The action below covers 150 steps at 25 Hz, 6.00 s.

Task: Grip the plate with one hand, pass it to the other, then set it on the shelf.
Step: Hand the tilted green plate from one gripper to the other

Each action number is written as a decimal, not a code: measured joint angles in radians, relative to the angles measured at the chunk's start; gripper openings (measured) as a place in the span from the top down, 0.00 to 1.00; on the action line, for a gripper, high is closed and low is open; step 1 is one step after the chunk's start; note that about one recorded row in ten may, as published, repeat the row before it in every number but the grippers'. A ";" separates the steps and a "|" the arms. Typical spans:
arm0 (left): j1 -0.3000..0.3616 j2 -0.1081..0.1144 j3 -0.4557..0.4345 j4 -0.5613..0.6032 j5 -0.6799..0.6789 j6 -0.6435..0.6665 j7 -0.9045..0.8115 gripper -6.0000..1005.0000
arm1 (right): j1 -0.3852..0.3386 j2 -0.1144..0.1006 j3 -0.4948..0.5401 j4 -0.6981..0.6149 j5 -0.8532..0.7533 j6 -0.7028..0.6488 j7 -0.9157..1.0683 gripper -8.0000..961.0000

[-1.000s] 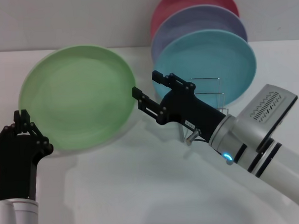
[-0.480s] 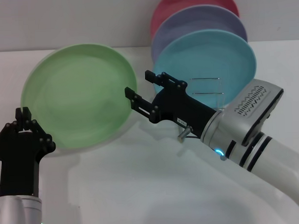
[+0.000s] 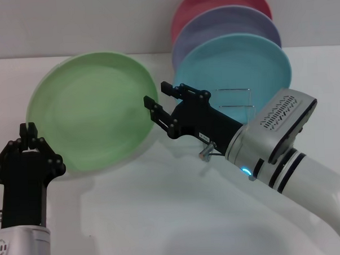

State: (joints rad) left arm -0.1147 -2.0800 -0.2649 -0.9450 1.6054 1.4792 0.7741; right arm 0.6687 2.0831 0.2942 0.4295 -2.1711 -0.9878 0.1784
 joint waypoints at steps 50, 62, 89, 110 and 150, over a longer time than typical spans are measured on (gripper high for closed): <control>-0.004 0.000 0.026 -0.006 -0.010 0.015 0.045 0.93 | 0.015 0.002 0.020 0.000 0.000 0.035 -0.002 0.86; -0.005 0.000 0.026 -0.004 -0.011 0.012 0.044 0.93 | 0.014 0.002 0.014 0.003 0.000 0.035 -0.002 0.86; -0.003 0.000 0.029 -0.005 -0.012 0.015 0.042 0.92 | 0.011 0.002 0.011 0.003 -0.001 0.028 -0.002 0.91; -0.004 0.000 0.032 -0.004 -0.012 0.015 0.041 0.92 | 0.013 0.001 0.011 0.003 -0.001 0.033 -0.002 0.93; -0.024 0.006 0.043 0.044 0.002 0.001 -0.047 0.75 | 0.008 0.002 0.017 -0.003 -0.001 0.024 -0.002 0.97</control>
State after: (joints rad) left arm -0.1391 -2.0743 -0.2220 -0.9014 1.6077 1.4804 0.7273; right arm 0.6766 2.0847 0.3113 0.4261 -2.1723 -0.9634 0.1762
